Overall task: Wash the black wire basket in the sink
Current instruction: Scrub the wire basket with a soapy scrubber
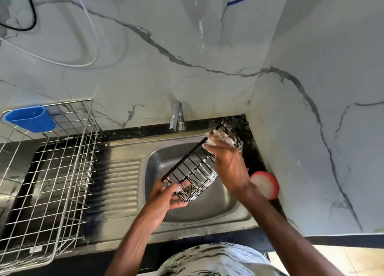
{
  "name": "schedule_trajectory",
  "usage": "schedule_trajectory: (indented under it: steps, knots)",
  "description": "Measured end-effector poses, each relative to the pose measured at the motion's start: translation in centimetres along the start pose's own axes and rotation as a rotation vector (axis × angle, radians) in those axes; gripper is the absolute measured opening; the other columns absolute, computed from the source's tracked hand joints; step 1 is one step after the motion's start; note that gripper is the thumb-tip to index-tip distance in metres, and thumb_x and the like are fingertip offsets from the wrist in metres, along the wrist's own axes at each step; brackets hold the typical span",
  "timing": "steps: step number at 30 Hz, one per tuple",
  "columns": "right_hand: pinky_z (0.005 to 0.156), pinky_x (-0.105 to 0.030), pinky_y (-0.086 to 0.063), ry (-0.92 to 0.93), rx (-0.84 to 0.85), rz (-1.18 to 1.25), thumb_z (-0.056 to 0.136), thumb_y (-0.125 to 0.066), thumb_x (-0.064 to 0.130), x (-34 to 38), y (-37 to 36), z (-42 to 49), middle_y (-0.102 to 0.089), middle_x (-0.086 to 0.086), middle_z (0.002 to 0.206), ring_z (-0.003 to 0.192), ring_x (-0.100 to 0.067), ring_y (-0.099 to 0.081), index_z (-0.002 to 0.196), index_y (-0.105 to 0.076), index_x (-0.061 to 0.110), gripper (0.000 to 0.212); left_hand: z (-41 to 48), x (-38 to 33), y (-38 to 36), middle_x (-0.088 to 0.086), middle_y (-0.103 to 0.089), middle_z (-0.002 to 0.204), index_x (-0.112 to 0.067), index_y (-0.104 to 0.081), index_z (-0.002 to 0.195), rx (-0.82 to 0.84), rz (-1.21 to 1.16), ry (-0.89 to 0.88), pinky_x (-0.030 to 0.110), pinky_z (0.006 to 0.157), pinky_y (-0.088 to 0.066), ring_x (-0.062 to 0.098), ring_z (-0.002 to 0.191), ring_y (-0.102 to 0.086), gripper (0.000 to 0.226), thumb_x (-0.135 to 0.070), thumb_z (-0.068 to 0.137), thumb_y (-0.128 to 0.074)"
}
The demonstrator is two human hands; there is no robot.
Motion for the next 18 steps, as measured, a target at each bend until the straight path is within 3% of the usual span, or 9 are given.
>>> schedule_trajectory:
  steps: [3, 6, 8, 10, 12, 13, 15, 18]
  knots:
    - [0.114, -0.053, -0.04, 0.056, -0.007, -0.05, 0.087, -0.06, -0.017, -1.3, 0.5, -0.1, -0.063, -0.015, 0.135, 0.132, -0.03, -0.057, 0.11, -0.077, 0.009, 0.038, 0.0, -0.2, -0.3, 0.007, -0.079, 0.113, -0.008, -0.04, 0.113, 0.011, 0.031, 0.0, 0.058, 0.091, -0.06, 0.039, 0.107, -0.072, 0.025, -0.006, 0.1, -0.062]
    - [0.118, -0.025, -0.034, -0.126, -0.116, -0.001, 0.092, -0.037, 0.003, -4.7, 3.1, 0.8, -0.062, -0.011, 0.138, 0.131, -0.025, -0.057, 0.114, -0.076, 0.008, 0.045, 0.0, -0.2, -0.5, 0.003, -0.079, 0.115, -0.008, -0.041, 0.121, -0.011, 0.067, 0.004, 0.051, 0.084, -0.064, 0.038, 0.11, -0.071, 0.033, -0.008, 0.098, -0.065]
    - [0.113, -0.01, -0.03, -0.191, -0.165, -0.006, 0.087, -0.042, -0.005, -5.7, 3.7, 0.8, -0.061, -0.013, 0.138, 0.13, -0.026, -0.057, 0.115, -0.075, 0.005, 0.044, 0.1, -0.2, -0.7, 0.003, -0.078, 0.116, -0.016, -0.043, 0.129, -0.013, 0.068, 0.004, 0.048, 0.081, -0.065, 0.041, 0.11, -0.071, 0.039, -0.009, 0.098, -0.065]
    - [0.111, -0.018, -0.04, -0.143, -0.144, -0.002, 0.091, -0.049, -0.009, -4.8, 2.5, 0.1, -0.061, -0.013, 0.137, 0.13, -0.025, -0.056, 0.115, -0.075, 0.008, 0.039, -0.1, -0.1, -1.0, 0.002, -0.079, 0.114, -0.014, -0.043, 0.132, -0.013, 0.073, 0.014, 0.048, 0.08, -0.065, 0.045, 0.111, -0.069, 0.041, -0.01, 0.098, -0.066]
    - [0.104, -0.039, -0.052, -0.087, -0.029, 0.064, 0.095, -0.05, -0.002, -2.2, -0.2, -1.1, -0.058, -0.008, 0.141, 0.133, -0.025, -0.054, 0.118, -0.074, 0.013, 0.037, 0.1, 0.2, -1.4, 0.002, -0.079, 0.113, -0.008, -0.041, 0.129, -0.021, 0.083, 0.023, 0.049, 0.081, -0.065, 0.044, 0.111, -0.068, 0.041, -0.012, 0.098, -0.067]
    - [0.099, -0.046, -0.056, -0.039, 0.039, 0.081, 0.091, -0.053, -0.008, -0.4, -1.7, -1.9, -0.057, -0.01, 0.143, 0.134, -0.026, -0.054, 0.12, -0.073, 0.013, 0.041, 0.1, 0.2, -1.7, 0.004, -0.079, 0.114, -0.006, -0.041, 0.127, -0.024, 0.085, 0.026, 0.049, 0.08, -0.065, 0.041, 0.111, -0.069, 0.04, -0.013, 0.098, -0.068]
    - [0.094, -0.048, -0.058, 0.104, 0.173, 0.071, 0.082, -0.056, -0.019, 3.3, -4.1, -3.6, -0.055, -0.014, 0.146, 0.135, -0.029, -0.053, 0.125, -0.069, 0.01, 0.053, 0.1, -0.2, -2.1, 0.014, -0.073, 0.118, -0.007, -0.045, 0.123, -0.063, 0.079, 0.023, 0.045, 0.073, -0.066, 0.033, 0.105, -0.069, 0.038, -0.014, 0.096, -0.07]
    - [0.093, -0.044, -0.059, 0.208, 0.234, 0.065, 0.086, -0.052, -0.013, 5.5, -4.2, -4.0, -0.055, -0.012, 0.146, 0.134, -0.028, -0.055, 0.126, -0.069, 0.01, 0.048, 0.0, -0.8, -2.5, 0.019, -0.065, 0.113, -0.013, -0.052, 0.12, -0.101, 0.079, 0.011, 0.041, 0.067, -0.065, 0.03, 0.092, -0.066, 0.033, -0.013, 0.094, -0.072]
Point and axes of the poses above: each hand's wrist, its own z-axis towards the middle knuckle, its own y-axis out of the back of the hand, x = y × z, the point moved 9 cm from there along z, towards the middle knuckle
